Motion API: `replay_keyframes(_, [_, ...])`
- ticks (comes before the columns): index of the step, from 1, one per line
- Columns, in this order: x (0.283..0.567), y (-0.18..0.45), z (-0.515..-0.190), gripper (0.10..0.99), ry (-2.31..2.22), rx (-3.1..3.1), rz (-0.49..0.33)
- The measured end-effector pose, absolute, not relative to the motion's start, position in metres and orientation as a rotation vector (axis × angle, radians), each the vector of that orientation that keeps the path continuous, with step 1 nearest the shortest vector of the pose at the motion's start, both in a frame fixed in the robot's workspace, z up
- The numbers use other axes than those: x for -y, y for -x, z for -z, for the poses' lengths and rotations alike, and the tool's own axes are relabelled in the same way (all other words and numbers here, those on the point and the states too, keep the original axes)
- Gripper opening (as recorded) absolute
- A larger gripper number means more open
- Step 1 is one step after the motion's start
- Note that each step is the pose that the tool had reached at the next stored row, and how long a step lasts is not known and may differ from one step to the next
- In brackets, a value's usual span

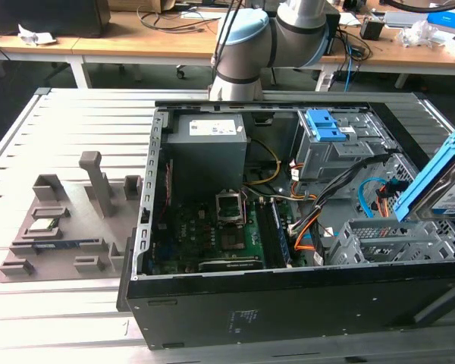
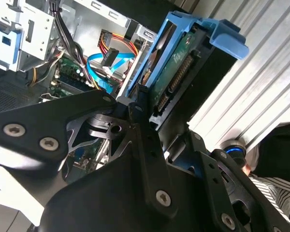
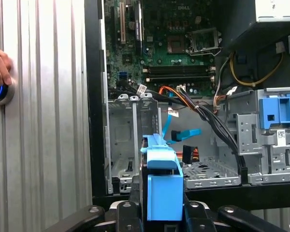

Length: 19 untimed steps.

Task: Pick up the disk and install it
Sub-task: 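Pick up the disk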

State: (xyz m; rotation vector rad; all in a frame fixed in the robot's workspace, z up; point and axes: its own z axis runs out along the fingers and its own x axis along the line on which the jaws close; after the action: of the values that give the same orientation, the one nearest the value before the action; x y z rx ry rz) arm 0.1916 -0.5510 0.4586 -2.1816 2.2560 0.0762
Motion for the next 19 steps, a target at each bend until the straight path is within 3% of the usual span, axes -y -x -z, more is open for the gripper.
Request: replay_keyframes(19, [0.551,-0.175,-0.457,0.365,2.182,-2.255,-0.076])
